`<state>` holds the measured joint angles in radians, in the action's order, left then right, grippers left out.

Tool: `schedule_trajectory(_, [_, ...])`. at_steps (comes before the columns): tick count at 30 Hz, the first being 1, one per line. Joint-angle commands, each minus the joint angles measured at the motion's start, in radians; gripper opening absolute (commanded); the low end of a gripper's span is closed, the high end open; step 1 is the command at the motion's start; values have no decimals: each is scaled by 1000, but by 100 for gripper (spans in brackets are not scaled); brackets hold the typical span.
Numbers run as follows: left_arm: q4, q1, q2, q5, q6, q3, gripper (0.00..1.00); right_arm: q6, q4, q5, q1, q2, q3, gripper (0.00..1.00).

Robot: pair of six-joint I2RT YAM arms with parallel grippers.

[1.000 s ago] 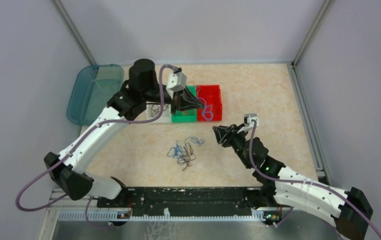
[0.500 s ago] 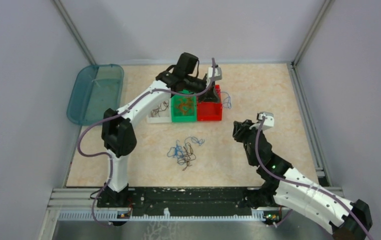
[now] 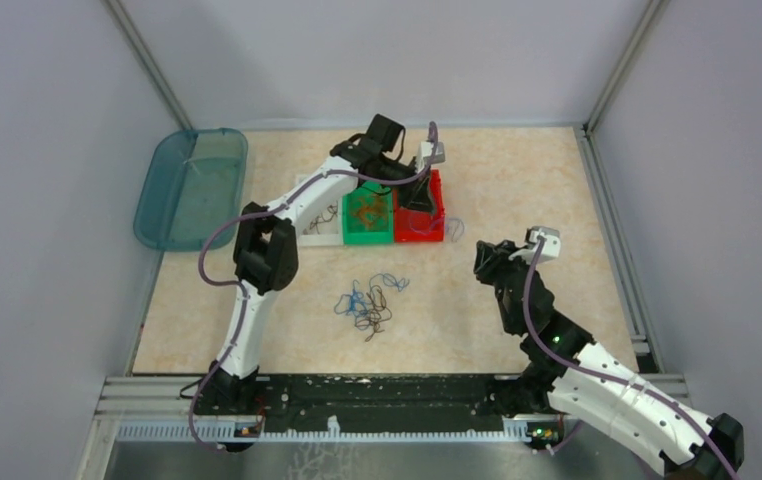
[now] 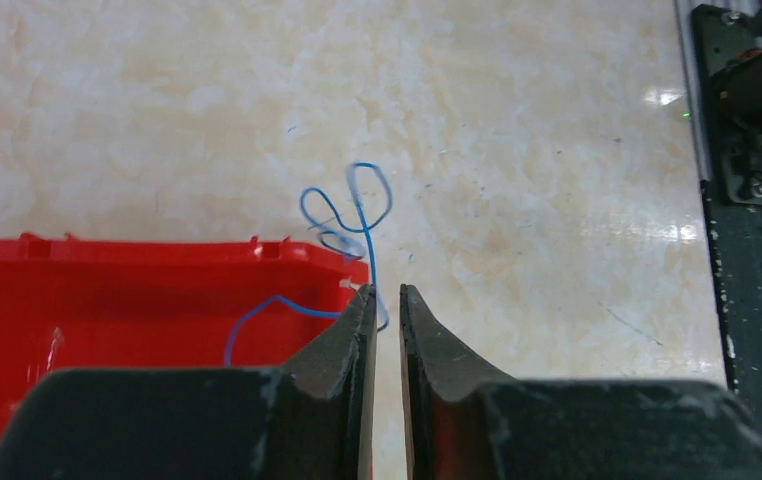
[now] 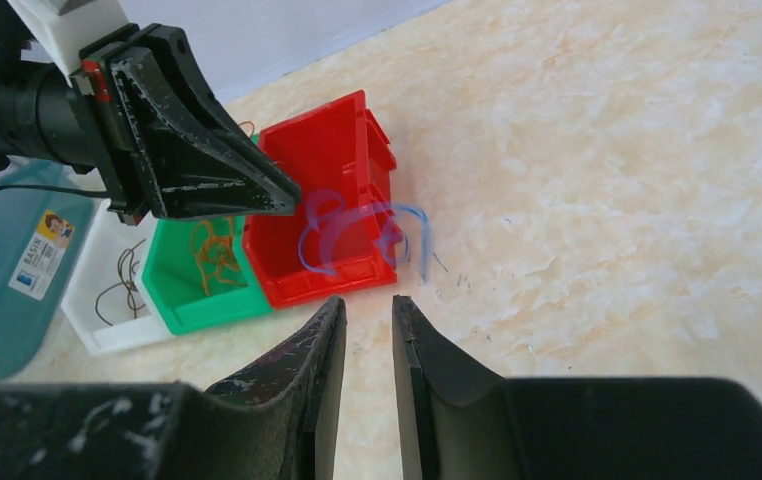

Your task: Untangle the cables

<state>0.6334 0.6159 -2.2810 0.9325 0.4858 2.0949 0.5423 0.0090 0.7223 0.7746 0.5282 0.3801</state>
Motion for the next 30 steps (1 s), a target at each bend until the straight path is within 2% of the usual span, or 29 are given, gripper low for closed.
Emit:
schedule_trajectory(1, [15, -24, 1, -102, 14, -27, 19, -8, 10, -9, -8, -4, 18, 24])
schedule_trajectory(3, [-19, -41, 13, -146, -4, -63, 17, -7, 14, -17, -9, 2, 18, 24])
schedule_trajectory(8, [-175, -71, 75, -231, -84, -179, 4, 8, 16, -36, -8, 16, 16, 23])
schedule_trajectory(11, [-178, -72, 102, -233, -46, -199, 7, -4, 45, -46, -12, 44, 8, 30])
schedule_trajectory(13, [-152, -72, 119, -208, -31, -190, 22, 1, 70, -94, -39, 91, 11, 46])
schedule_trajectory(14, [-132, -73, 131, -195, -18, -189, 26, 19, 73, -135, -70, 143, 20, 51])
schedule_trajectory(16, [-95, -73, 159, -180, 8, -188, 35, 57, 91, -269, -163, 245, 46, 56])
schedule_trajectory(17, [-72, -73, 176, -176, 16, -185, 40, 76, 105, -347, -216, 302, 60, 57])
schedule_trajectory(19, [-13, -73, 206, -163, 35, -163, 57, 99, 163, -477, -320, 416, 86, 58])
schedule_trajectory(21, [44, -73, 238, -160, 45, -136, 66, 109, 211, -591, -395, 530, 120, 59])
schedule_trajectory(24, [134, -75, 299, -174, 70, -106, 81, 83, 246, -659, -417, 681, 184, 59])
schedule_trajectory(26, [183, -77, 340, -200, 64, -104, 86, 67, 291, -685, -417, 763, 208, 59])
schedule_trajectory(30, [242, -91, 414, -251, 23, -126, 96, 42, 275, -692, -417, 923, 284, 58])
